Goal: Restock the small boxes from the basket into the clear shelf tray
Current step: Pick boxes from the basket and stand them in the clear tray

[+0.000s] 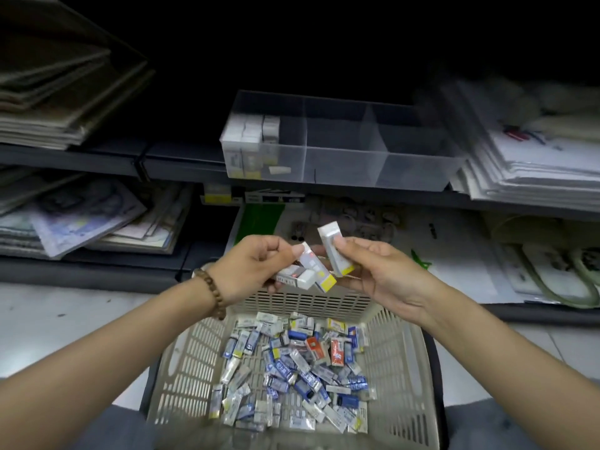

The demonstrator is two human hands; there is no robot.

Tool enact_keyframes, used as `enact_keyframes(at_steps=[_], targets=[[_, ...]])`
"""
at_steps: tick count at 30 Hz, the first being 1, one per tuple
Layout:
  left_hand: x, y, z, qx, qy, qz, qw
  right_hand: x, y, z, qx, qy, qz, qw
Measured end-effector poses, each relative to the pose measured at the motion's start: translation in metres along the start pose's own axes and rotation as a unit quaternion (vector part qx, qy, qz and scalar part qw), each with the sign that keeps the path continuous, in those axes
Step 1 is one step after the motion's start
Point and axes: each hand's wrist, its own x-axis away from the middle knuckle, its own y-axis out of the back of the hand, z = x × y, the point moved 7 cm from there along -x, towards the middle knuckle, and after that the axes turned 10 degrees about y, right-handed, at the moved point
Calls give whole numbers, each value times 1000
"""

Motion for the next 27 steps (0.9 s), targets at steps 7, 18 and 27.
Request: enact_keyframes(at_steps=[7, 18, 27], targets=[[-1, 0, 5, 26, 11, -13, 1000, -4, 1, -8, 45, -20, 1, 999], [-2, 1, 17, 233, 109, 10, 966, -4, 16, 2, 3, 4, -87, 996], [-3, -15, 37, 227, 153, -10, 962, 2, 5, 3, 62, 58, -61, 995]])
